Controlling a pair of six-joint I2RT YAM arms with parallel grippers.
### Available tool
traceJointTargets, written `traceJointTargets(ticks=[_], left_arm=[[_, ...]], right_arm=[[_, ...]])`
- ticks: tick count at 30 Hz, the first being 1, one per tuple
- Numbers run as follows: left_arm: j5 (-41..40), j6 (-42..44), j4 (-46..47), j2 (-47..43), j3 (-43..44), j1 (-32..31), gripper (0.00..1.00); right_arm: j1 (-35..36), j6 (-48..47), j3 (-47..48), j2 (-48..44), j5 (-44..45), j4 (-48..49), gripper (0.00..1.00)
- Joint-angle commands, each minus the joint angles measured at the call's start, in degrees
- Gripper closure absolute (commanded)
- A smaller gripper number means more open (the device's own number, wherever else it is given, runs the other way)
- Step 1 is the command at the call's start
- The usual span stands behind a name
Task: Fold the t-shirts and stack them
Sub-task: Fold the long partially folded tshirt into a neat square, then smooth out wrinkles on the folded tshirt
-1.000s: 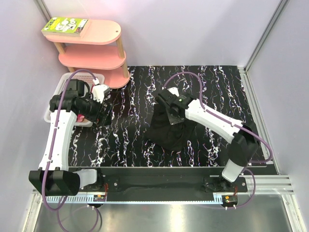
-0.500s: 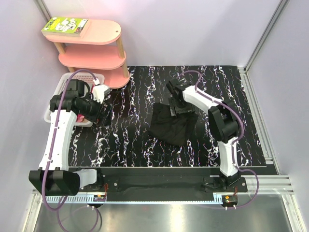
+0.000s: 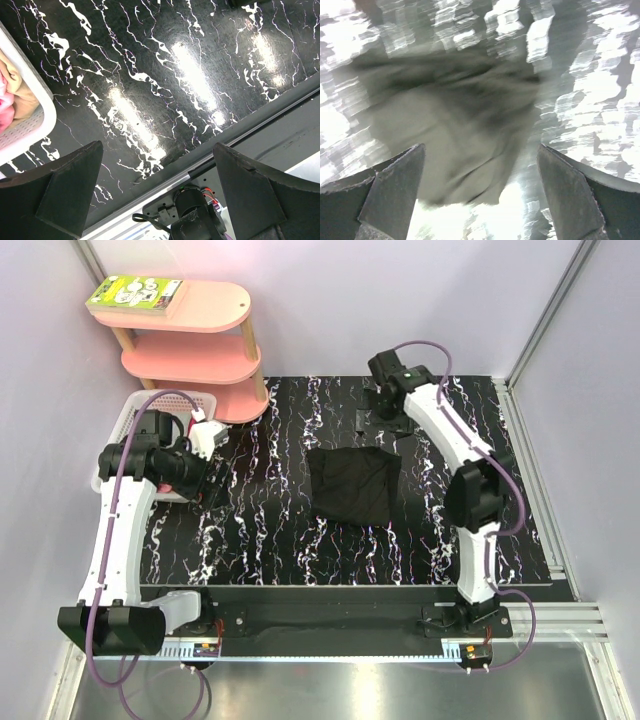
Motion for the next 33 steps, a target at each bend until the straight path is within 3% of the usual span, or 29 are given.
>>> traceJointTargets(ticks=[1,2,5,10,16,21,28,33], left_arm=[[1.5,0.6,0.7,-1.0,1.1,0.2,0.02],[1.7,0.4,0.6,-1.0,1.1,0.2,0.02],[1.8,0.2,0.5,-1.0,1.1,0.3,0.02],[1.0,0.7,0.2,-2.0,0.5,0.2,0.02],[0.5,0.8,0.0,-2.5,0.5,0.3,0.02],[0.3,1.0,-0.2,-2.4,0.7,0.2,0.02],[0.8,0.9,-0.4,-1.8,2.0,0.3,0.01],[0.7,0.9,-1.8,-1.3,4.3,0.3,0.02]], right_arm=[[0.1,8.2,-7.4,-8.6,-30.6,5.7,0.0],[0.1,9.5,-12.6,-8.7,-39.7,10.0,0.0],[0.1,16.1,-23.5,-9.5,-49.8,21.7,0.0],[-0.6,21.3,-30.8,-7.8,-53.5,29.1,0.0],[-1.1,19.4,-32.5,0.4,-54.3,29.0,0.0],[-1.1,17.7,-34.0,1.4,-55.1,28.6,0.0],[-6.8,12.6,-20.9,-6.6,-49.9,18.4,0.0],[-14.4,9.9,-6.4,0.2,-48.5,12.6,0.0]])
